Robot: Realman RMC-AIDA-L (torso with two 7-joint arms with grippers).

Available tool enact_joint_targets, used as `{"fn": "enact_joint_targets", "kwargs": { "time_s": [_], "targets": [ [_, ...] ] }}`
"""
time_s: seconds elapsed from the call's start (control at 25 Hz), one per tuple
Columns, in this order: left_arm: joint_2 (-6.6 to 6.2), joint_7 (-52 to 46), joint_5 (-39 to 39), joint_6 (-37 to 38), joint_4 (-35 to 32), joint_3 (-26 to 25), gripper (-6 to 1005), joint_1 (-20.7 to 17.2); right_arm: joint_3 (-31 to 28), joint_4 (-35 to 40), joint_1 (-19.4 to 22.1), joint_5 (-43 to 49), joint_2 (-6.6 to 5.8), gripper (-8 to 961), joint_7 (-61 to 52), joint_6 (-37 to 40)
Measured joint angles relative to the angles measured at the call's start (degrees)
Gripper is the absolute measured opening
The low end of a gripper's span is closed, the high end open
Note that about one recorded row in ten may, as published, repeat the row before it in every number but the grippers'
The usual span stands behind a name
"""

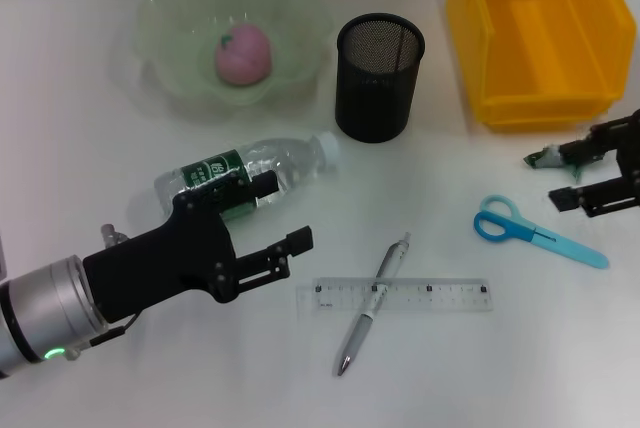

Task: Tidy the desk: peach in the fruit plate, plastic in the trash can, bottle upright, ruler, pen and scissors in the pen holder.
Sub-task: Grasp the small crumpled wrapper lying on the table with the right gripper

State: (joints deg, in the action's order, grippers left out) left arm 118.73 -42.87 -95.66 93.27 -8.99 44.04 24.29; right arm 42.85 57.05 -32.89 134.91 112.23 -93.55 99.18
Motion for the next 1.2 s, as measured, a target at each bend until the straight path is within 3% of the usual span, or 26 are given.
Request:
{"fn": "enact_joint_targets", "kwargs": {
  "time_s": [0.2, 0.48, 0.64, 1.2],
  "targets": [
    [-0.08, 0.2, -0.2, 0.0, 0.0, 0.1, 769, -0.2, 0.5, 3.5, -3.1, 7.1, 0.35, 682, -3.1, 0.3],
    [-0.06, 0.4, -0.3, -0.4, 0.0, 0.1, 769, -0.2, 3.5, 8.1, -6.0, 17.0, 2.96, 682, -4.8, -1.9],
    [0.00, 0.5, -0.3, -0.9, 0.0, 0.1, 769, 0.0, 7.2, 8.9, -6.1, 20.6, 4.24, 681, -5.6, -5.7],
    [0.10, 0.5, -0.3, -2.1, 0.5, 0.1, 769, 0.6, 13.8, 5.6, -5.9, 24.5, 6.56, 640, -5.3, -16.4]
  ]
}}
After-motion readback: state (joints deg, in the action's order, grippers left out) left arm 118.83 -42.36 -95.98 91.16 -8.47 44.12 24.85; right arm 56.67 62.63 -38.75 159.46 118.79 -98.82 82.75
